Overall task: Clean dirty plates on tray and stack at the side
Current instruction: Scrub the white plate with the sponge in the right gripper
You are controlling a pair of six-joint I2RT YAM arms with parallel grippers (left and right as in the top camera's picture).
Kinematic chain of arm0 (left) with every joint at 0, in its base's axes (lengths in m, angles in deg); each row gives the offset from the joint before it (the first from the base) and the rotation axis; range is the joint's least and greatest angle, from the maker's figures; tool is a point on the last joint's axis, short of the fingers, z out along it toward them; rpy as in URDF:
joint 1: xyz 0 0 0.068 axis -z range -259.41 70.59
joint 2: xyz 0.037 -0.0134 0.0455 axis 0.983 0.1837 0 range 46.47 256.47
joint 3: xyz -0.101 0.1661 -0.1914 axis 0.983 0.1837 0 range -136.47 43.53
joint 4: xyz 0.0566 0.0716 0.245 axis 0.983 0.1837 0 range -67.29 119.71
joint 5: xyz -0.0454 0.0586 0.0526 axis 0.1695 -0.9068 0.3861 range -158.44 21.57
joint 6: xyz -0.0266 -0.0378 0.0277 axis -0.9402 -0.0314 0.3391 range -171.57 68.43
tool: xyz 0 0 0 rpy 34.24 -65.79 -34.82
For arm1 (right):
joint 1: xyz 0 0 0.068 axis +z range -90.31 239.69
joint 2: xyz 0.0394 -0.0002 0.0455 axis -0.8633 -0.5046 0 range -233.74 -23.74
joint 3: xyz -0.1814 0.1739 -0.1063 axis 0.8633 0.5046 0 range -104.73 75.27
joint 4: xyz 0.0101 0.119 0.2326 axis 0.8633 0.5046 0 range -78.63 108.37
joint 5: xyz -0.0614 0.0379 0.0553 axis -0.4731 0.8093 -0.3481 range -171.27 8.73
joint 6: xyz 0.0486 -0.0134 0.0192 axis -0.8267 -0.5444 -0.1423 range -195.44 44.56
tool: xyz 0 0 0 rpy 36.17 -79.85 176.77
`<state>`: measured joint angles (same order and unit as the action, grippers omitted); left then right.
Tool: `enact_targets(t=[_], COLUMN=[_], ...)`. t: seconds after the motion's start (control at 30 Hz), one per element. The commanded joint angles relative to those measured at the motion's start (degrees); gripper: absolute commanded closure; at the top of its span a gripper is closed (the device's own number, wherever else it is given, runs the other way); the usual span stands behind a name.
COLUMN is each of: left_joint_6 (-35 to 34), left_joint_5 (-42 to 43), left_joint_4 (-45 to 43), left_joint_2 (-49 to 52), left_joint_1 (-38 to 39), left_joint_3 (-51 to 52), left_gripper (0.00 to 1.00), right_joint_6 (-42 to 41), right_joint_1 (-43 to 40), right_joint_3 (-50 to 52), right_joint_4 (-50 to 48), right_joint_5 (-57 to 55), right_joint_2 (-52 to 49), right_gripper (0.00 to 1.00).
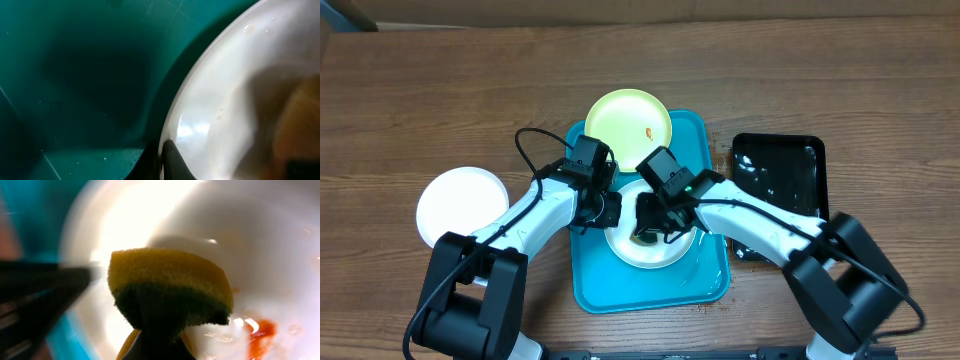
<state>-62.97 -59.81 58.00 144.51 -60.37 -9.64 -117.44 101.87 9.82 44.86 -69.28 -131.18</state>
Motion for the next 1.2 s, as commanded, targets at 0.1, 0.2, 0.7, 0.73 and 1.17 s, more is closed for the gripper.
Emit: enact_targets(t=[0.1, 0.2, 0.7, 0.73, 1.17], left_joint_6=[1.5, 1.5, 1.5, 1.5, 1.6], left_joint_5=[-1.6, -1.6, -1.6, -1.7, -1.6], left_joint_4=[1.2, 1.1, 0.8, 0.8, 1.5], left_joint_2=[1.6, 1.6, 1.6, 1.6, 1.6], left_joint_1=[0.1, 0.1, 0.0, 0.0, -0.1], left_joint_3=[2.7, 2.7, 2.8, 2.8, 2.8], left_gripper=[0.96, 0.96, 0.96, 0.96, 0.96], right_joint_6=[-6.4, -6.5, 1.0, 2.4, 8.0], right_joint_1=[-4.0, -7.1, -11.2, -11.2, -21.5], right_joint_3=[0.3, 0.3, -4.4, -6.1, -10.0], right_joint_4=[5.4, 9.1, 25.0, 26.3, 32.3], right_joint_5=[-8.5, -9.4, -18.6, -18.7, -18.4], right_joint_2=[-0.7, -0.7, 0.1, 0.9, 14.8], right_gripper=[0.96, 0.96, 0.96, 0.96, 0.96])
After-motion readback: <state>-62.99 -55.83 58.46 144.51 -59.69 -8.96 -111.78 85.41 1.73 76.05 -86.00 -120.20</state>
